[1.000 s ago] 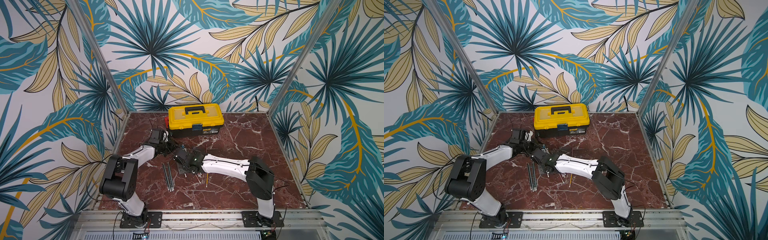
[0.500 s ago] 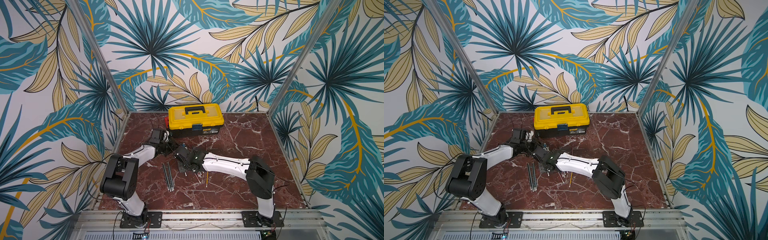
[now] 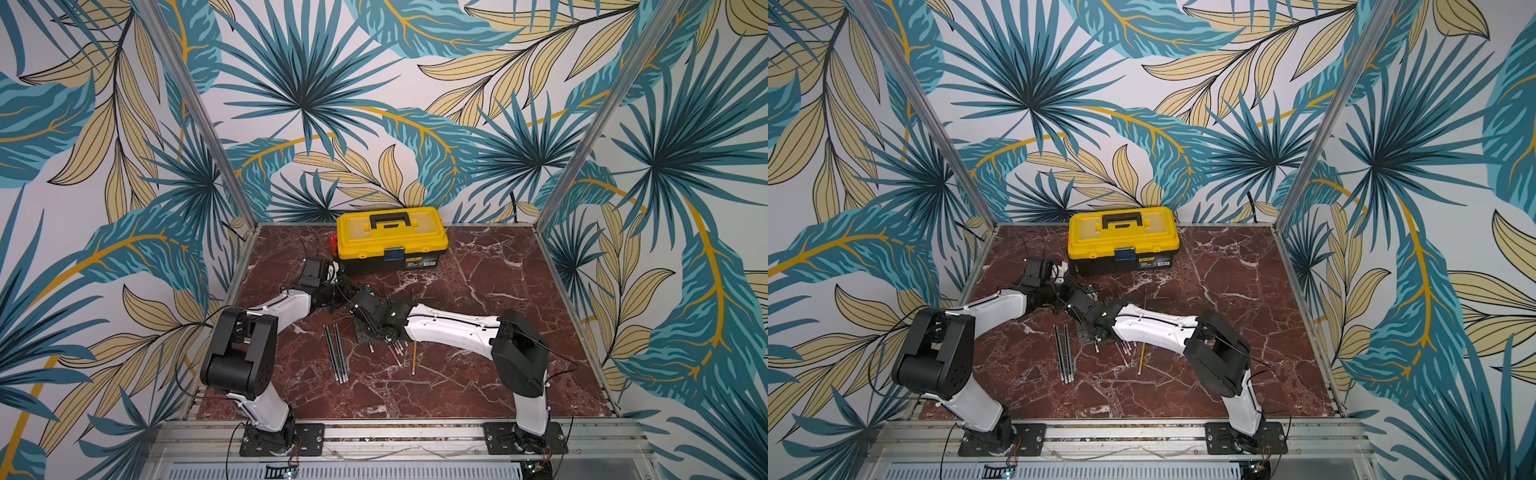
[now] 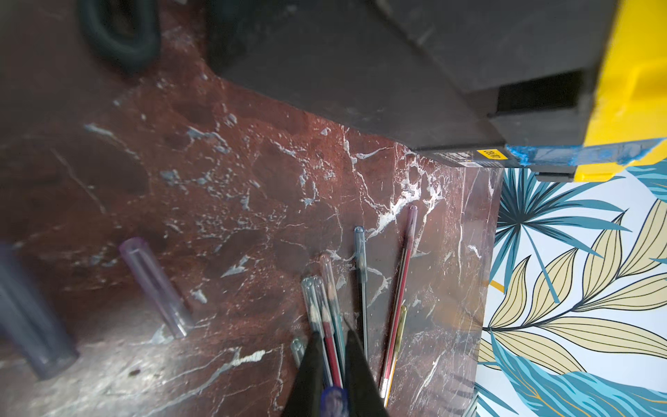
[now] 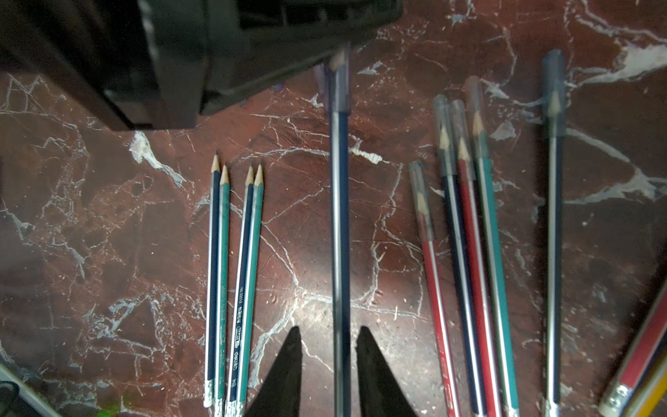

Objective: Remove the protective cover of the pencils
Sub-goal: Remove the protective sleeve from the pencil.

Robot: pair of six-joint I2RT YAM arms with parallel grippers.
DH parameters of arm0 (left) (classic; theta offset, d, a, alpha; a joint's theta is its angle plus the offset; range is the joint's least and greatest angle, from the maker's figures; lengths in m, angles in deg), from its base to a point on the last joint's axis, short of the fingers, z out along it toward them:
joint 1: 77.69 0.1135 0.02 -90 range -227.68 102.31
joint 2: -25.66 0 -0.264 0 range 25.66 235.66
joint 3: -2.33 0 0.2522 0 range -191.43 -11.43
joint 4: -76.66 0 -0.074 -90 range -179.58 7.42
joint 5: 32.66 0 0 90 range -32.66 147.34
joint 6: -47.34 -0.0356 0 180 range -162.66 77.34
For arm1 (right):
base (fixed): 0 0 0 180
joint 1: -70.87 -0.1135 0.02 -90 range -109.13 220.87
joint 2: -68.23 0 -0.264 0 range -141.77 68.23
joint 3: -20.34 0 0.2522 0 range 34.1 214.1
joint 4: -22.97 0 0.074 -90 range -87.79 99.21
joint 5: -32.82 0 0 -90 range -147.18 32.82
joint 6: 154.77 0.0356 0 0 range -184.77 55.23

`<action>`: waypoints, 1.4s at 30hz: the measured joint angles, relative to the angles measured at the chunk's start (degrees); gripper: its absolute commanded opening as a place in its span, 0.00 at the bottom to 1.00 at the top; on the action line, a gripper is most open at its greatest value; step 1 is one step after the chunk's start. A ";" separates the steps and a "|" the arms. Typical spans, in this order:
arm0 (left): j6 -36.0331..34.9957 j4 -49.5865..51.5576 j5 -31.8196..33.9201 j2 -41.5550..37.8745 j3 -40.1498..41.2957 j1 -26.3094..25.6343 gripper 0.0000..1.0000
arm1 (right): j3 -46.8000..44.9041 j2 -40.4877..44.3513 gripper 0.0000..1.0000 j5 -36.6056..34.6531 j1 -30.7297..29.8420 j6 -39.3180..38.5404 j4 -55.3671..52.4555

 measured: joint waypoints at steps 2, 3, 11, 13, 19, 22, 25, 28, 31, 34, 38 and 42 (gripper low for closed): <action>0.02 0.00 -0.11 0.00 0.00 0.00 0.05 | 0.00 -0.61 0.24 0.15 0.11 0.04 0.04; 0.04 0.00 -0.15 0.00 0.00 0.00 0.05 | 0.00 -0.94 0.20 0.26 0.17 0.22 0.07; -0.04 -0.11 -0.33 0.00 0.00 0.02 0.05 | 0.02 -1.81 0.02 1.60 0.28 0.46 0.90; -0.17 -0.09 -0.20 0.00 0.00 0.02 0.05 | -0.07 -1.81 0.01 2.01 0.33 0.61 1.14; -0.59 1.11 0.26 0.00 -0.17 0.55 0.04 | -3.06 -1.05 0.00 3.34 0.37 0.66 4.92; -0.66 1.90 -0.09 0.00 -0.17 0.94 0.02 | -5.51 0.02 0.00 4.42 0.44 0.79 7.82; -0.66 2.89 -0.39 0.00 -0.17 1.01 0.02 | -7.48 0.85 0.00 5.49 0.44 0.85 9.84; -0.85 3.91 -0.61 0.00 -0.17 1.16 0.02 | -9.68 1.51 0.00 5.99 0.31 0.85 12.37; -0.83 4.50 -1.03 0.00 -0.17 1.16 0.02 | -11.85 2.56 0.00 6.43 0.09 1.07 14.16; -0.81 3.21 0.24 0.00 -0.17 1.79 0.01 | -13.92 3.56 0.00 7.69 -0.66 1.73 14.29; -0.63 2.05 1.29 0.00 -0.17 2.78 0.00 | -15.93 4.07 0.00 9.14 -1.97 2.54 13.62; -0.63 1.60 1.66 0.11 -0.17 3.08 0.00 | -16.31 4.28 0.00 9.57 -2.45 3.02 13.77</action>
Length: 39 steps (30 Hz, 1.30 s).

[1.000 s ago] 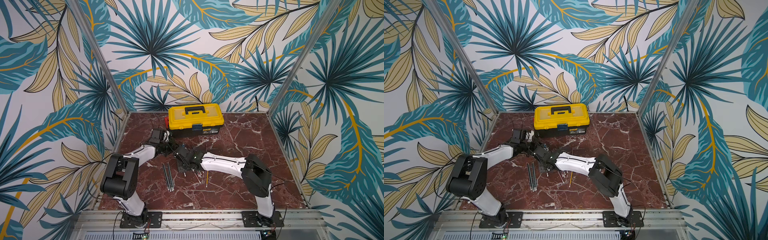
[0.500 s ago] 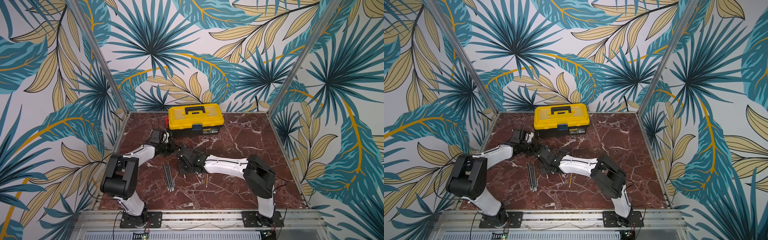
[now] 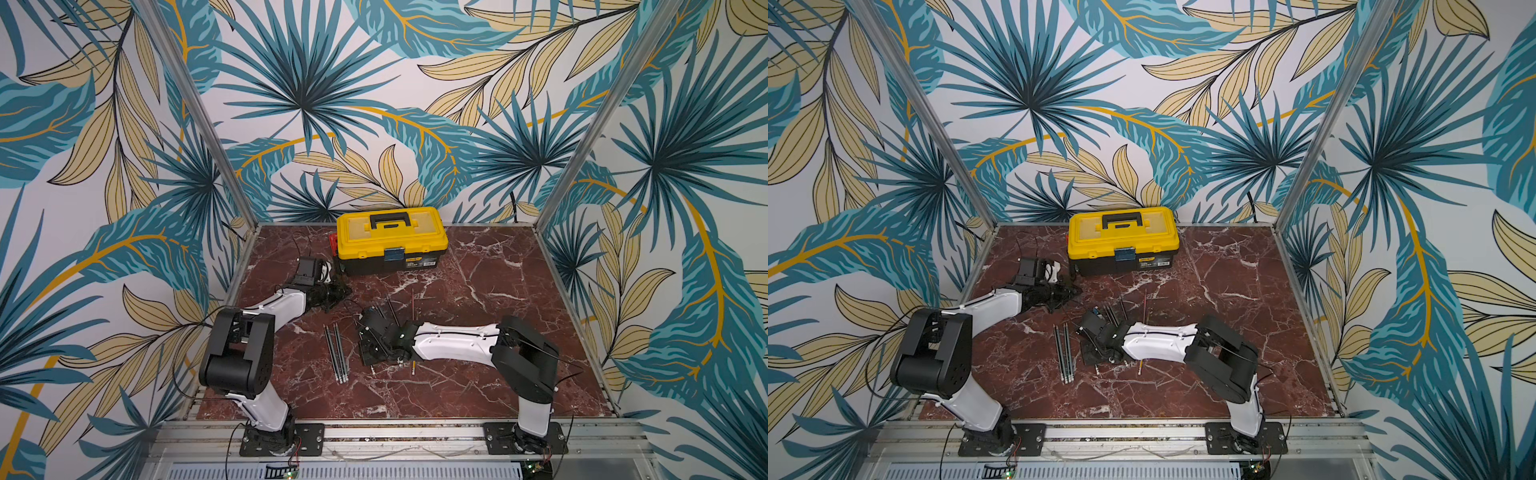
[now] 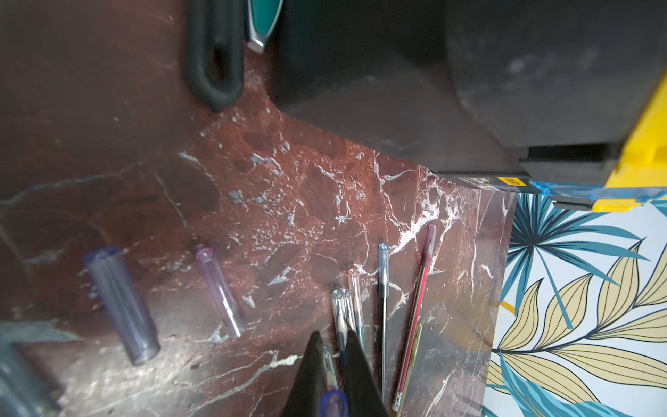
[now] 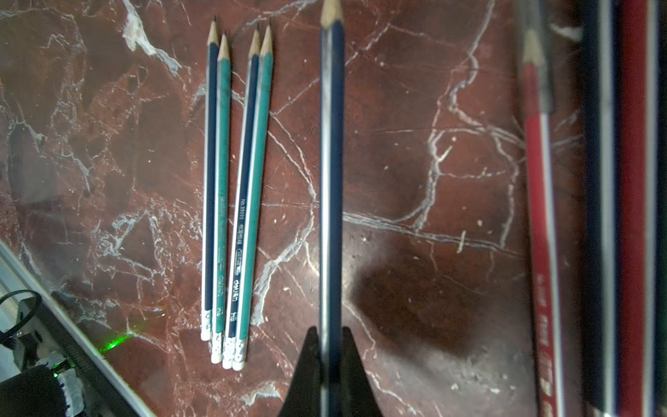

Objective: Remove the protective cover of the pencils
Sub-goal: Remove the protective sleeve from the pencil, then place the pencil at the center of the board.

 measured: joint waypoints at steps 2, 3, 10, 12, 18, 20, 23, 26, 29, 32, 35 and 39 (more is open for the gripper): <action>0.02 -0.04 0.00 0.09 0.00 0.11 0.00 | -0.07 0.02 0.00 0.00 -0.04 0.15 0.00; 0.02 -0.04 0.09 0.09 0.00 0.11 0.00 | -0.07 0.02 0.00 -0.07 -0.04 0.22 -0.15; 1.14 1.14 2.95 0.33 -1.11 0.13 0.01 | -0.02 0.02 0.00 -1.88 -0.04 2.45 -0.79; 1.62 2.16 3.72 1.22 -3.28 0.11 0.01 | -0.02 0.02 0.00 -2.82 -0.04 3.43 -0.79; 1.77 4.87 5.79 5.35 -11.80 0.11 0.00 | 0.15 -0.17 0.00 -3.52 -0.04 6.05 -0.66; 1.75 5.07 6.67 5.55 -12.39 0.00 0.01 | 0.24 -0.52 0.00 -3.76 -0.07 6.67 -0.63; 1.75 5.62 7.39 6.38 -12.70 -0.09 0.00 | 0.24 -1.14 0.00 -4.20 -0.09 7.58 -0.59; 1.60 5.95 7.45 8.37 -13.31 -0.48 0.00 | 0.48 -2.25 0.00 -3.96 -0.11 8.28 -0.48; 1.03 6.71 8.20 9.03 -13.31 -1.31 0.01 | 1.86 -4.26 0.00 -3.13 -0.13 8.92 -0.46; 0.15 6.84 8.96 8.98 -13.35 -2.05 0.00 | 3.30 -5.62 0.00 -2.14 -0.22 9.42 0.66; -0.52 7.45 9.90 8.98 -13.35 -2.54 0.00 | 4.22 -6.36 0.00 -1.49 -0.35 9.66 0.98; -0.72 8.85 10.01 8.98 -13.35 -2.58 0.00 | 5.01 -6.91 0.02 -1.05 -0.59 10.10 1.01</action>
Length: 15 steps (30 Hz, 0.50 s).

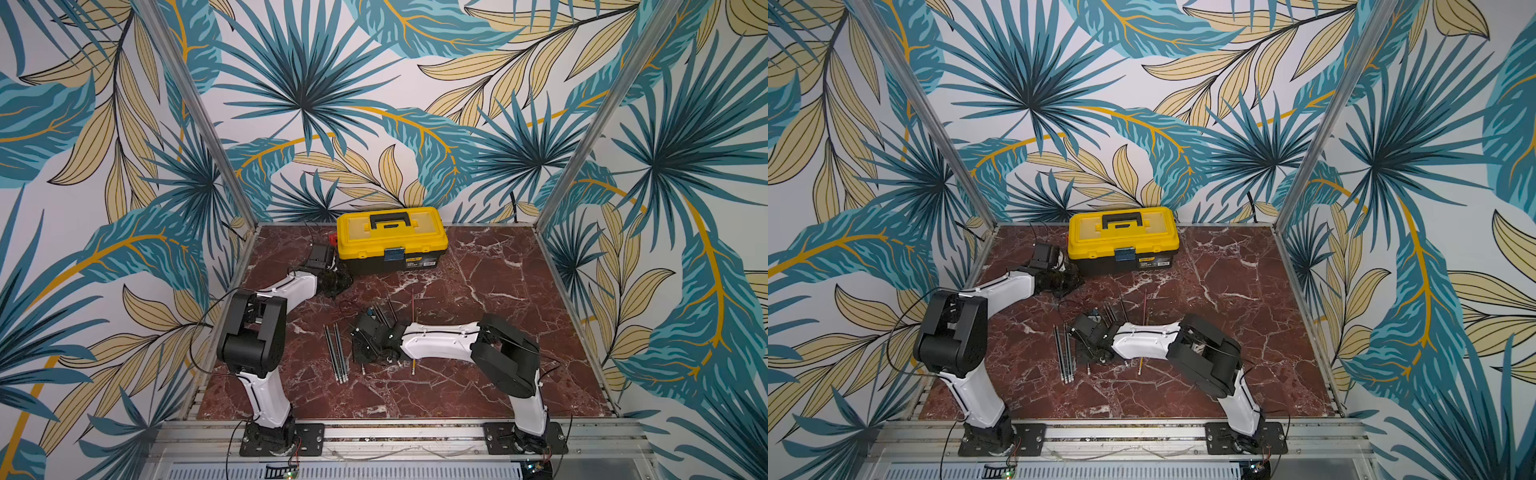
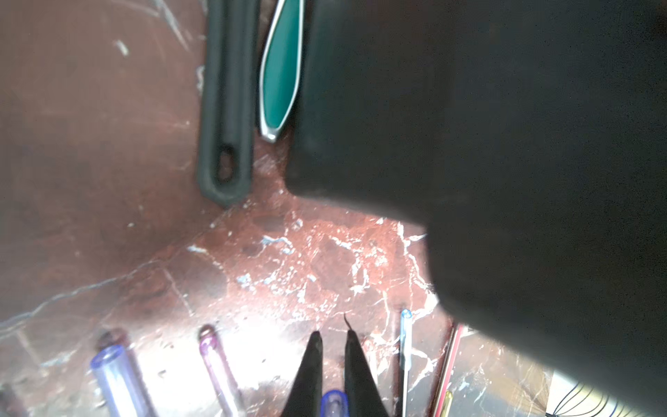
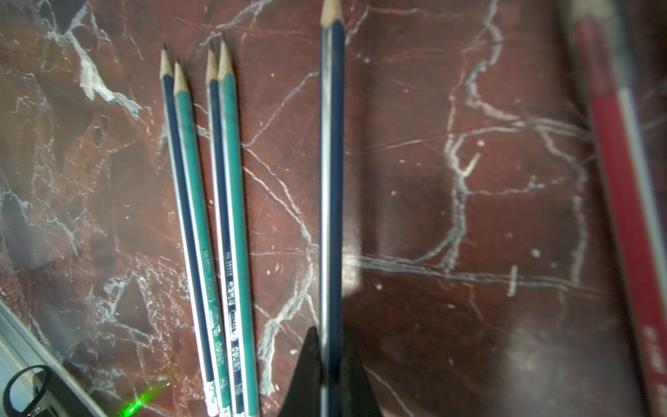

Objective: Remove the protective cover of the pencils
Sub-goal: Place the pencil at the center of the board.

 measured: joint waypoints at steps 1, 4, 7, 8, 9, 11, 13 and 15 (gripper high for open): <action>0.00 0.28 -0.02 0.00 0.00 0.00 0.00 | 0.00 0.00 0.04 -0.02 -0.11 0.07 -0.04; 0.02 0.52 -0.04 0.00 0.00 -0.02 0.00 | 0.00 0.00 0.10 -0.07 -0.31 0.35 -0.17; -0.13 0.63 0.00 0.00 0.00 0.00 0.00 | 0.00 0.00 0.14 -0.26 -0.35 0.66 -0.20; -0.15 0.74 0.00 0.00 0.00 0.00 0.00 | 0.00 0.00 0.14 -0.42 -0.37 0.81 -0.20; -0.15 0.87 0.02 0.00 0.00 -0.02 0.00 | 0.00 0.00 0.14 -0.52 -0.42 0.87 -0.22; -0.20 1.01 0.04 0.00 0.00 -0.02 0.00 | 0.00 0.00 0.15 -0.66 -0.42 1.05 -0.20; -0.33 1.25 0.04 0.00 0.00 -0.02 0.00 | 0.00 0.00 0.18 -0.70 -0.48 1.29 -0.20; -0.35 1.70 0.04 0.00 0.00 0.00 0.00 | 0.00 0.00 0.19 -1.03 -0.48 1.62 -0.15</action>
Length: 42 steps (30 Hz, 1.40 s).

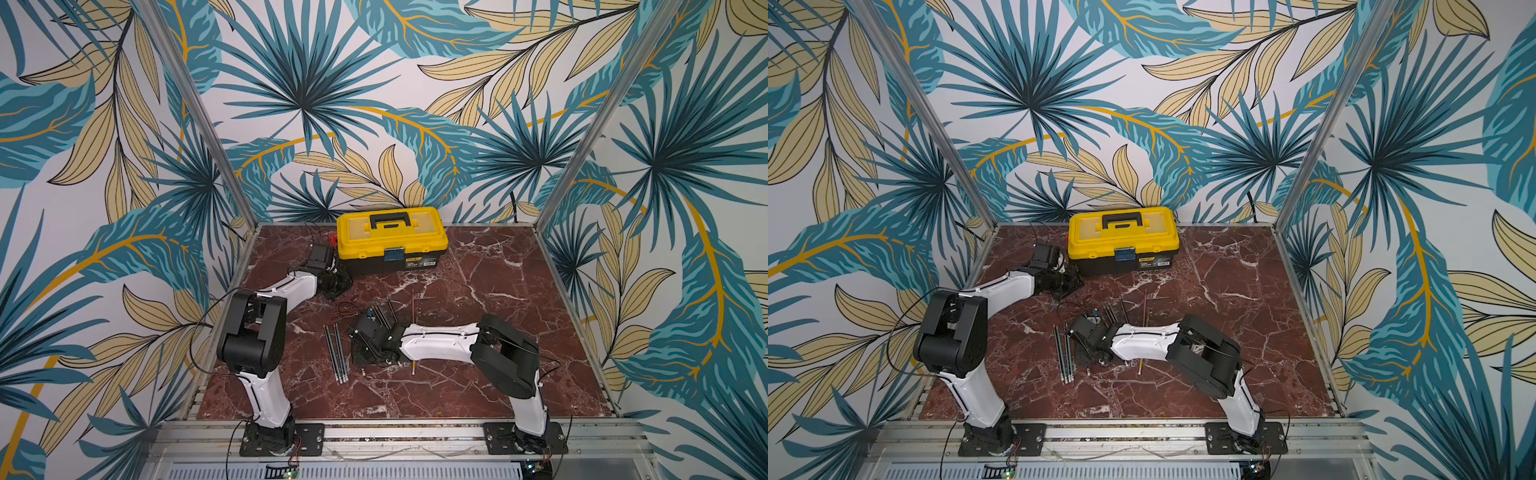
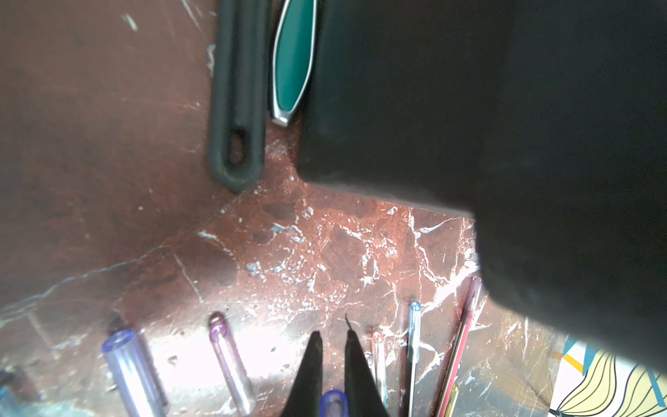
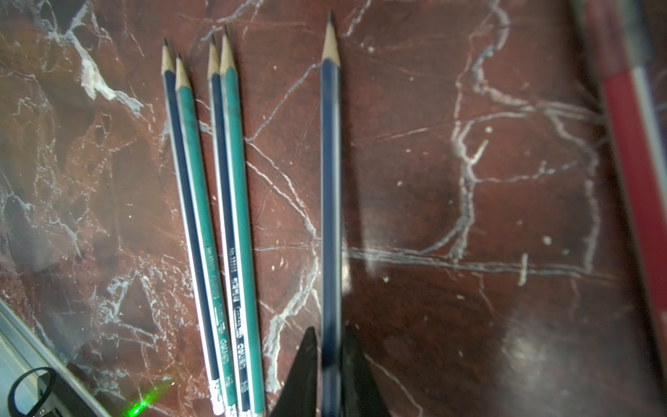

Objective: Remove the protective cover of the pencils
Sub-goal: Place the pencil at the center of the board, then place the protective sleeve at the center of the board.

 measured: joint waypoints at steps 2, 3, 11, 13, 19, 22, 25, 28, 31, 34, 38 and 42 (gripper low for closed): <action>0.00 0.31 0.07 0.00 0.00 0.00 0.00 | 0.00 0.00 0.19 -0.37 -0.09 0.11 -0.02; 0.00 0.42 0.09 0.00 0.00 0.00 0.00 | 0.00 0.02 0.19 -0.52 -0.11 0.17 -0.02; -0.02 0.59 0.07 -0.02 0.00 -0.02 0.00 | 0.20 0.02 0.19 -0.76 -0.17 0.28 -0.31; -0.04 0.61 0.11 -0.02 0.00 -0.02 0.00 | 0.24 0.02 0.20 -0.79 -0.20 0.26 -0.33; -0.22 1.68 0.26 0.00 -0.31 -0.02 0.00 | 2.21 -0.02 0.28 -1.33 -0.17 -0.55 -3.17; -0.42 3.37 0.90 0.68 -1.81 -0.07 0.00 | 3.32 0.02 0.30 -1.81 -0.17 -1.53 -4.31; -0.72 5.09 1.81 2.19 -3.69 -0.11 0.00 | 5.11 0.24 0.31 -2.27 -0.17 -2.67 -6.19; -1.33 6.99 3.13 4.00 -5.35 -0.26 0.00 | 5.38 2.12 0.33 -3.45 -0.17 -3.50 -7.10; -1.81 9.29 3.74 5.46 -6.60 -0.39 0.00 | 5.07 5.14 0.34 -5.33 -0.17 -4.31 -8.59; -2.45 10.75 3.85 7.80 -8.87 -0.59 0.00 | 3.15 9.11 0.36 -7.50 -0.13 -4.92 -9.07; -3.13 12.13 3.91 9.38 -10.16 -1.09 0.02 | -0.26 13.18 0.37 -9.79 0.39 -5.38 -9.20; -3.69 13.11 4.09 10.14 -11.34 -1.42 0.02 | -2.16 13.77 0.37 -11.39 1.25 -5.38 -9.35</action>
